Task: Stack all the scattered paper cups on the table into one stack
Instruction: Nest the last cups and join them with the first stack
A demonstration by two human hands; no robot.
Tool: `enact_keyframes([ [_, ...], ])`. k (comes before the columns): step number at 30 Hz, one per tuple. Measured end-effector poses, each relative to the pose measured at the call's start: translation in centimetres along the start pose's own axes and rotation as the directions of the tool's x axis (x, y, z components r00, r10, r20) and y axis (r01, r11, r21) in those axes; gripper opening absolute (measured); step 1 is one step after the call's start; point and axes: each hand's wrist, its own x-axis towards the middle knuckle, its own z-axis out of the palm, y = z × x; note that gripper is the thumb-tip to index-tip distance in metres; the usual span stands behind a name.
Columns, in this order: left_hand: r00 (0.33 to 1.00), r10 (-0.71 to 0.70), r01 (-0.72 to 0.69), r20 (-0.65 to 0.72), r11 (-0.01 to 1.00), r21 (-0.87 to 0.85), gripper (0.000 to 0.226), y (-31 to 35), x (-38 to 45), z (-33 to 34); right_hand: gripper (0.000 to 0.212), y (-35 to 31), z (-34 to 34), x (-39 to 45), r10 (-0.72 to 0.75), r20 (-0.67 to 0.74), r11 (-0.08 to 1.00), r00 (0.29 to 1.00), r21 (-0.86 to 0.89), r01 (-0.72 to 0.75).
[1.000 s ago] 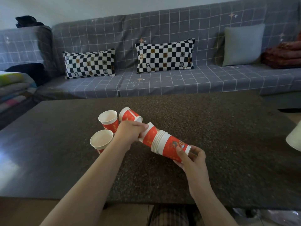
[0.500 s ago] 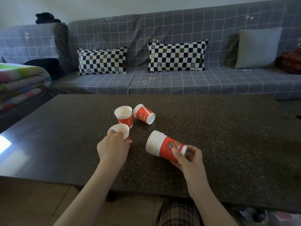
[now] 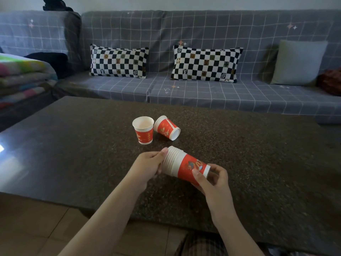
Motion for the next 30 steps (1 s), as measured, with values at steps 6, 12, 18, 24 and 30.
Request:
enact_keyframes([
  [6, 0.779, 0.462, -0.171, -0.424, 0.808, 0.564, 0.037, 1.5, 5.5, -2.2, 0.067, 0.7, 0.1, 2.4, 0.088, -0.064, 0.995, 0.994, 0.050, -0.085],
  [12, 0.811, 0.498, -0.084, -0.306, 0.618, 0.782, 0.033, 1.1, 9.7, -2.7, 0.069, 0.5, -0.4, 3.8, 0.108, -0.055, 0.992, 0.993, 0.065, -0.105],
  [18, 0.792, 0.475, -0.325, -0.383, 0.860, 0.393, 0.036, 2.0, 6.3, -0.7, 0.074, -0.3, -1.2, 3.8, 0.072, -0.049, 0.995, 0.996, 0.077, -0.069],
  [24, 0.995, 0.095, -0.093, 0.044, 0.995, -0.038, 0.033, 1.6, 5.4, 2.3, 0.053, -0.7, -1.2, 3.6, -0.014, -0.049, 1.000, 0.999, 0.001, 0.014],
  [30, 0.922, 0.236, -0.184, -0.307, 0.965, 0.188, 0.027, 3.2, 9.9, 2.6, 0.065, -0.5, -1.7, 5.1, 0.039, -0.078, 0.997, 0.996, 0.069, -0.034],
])
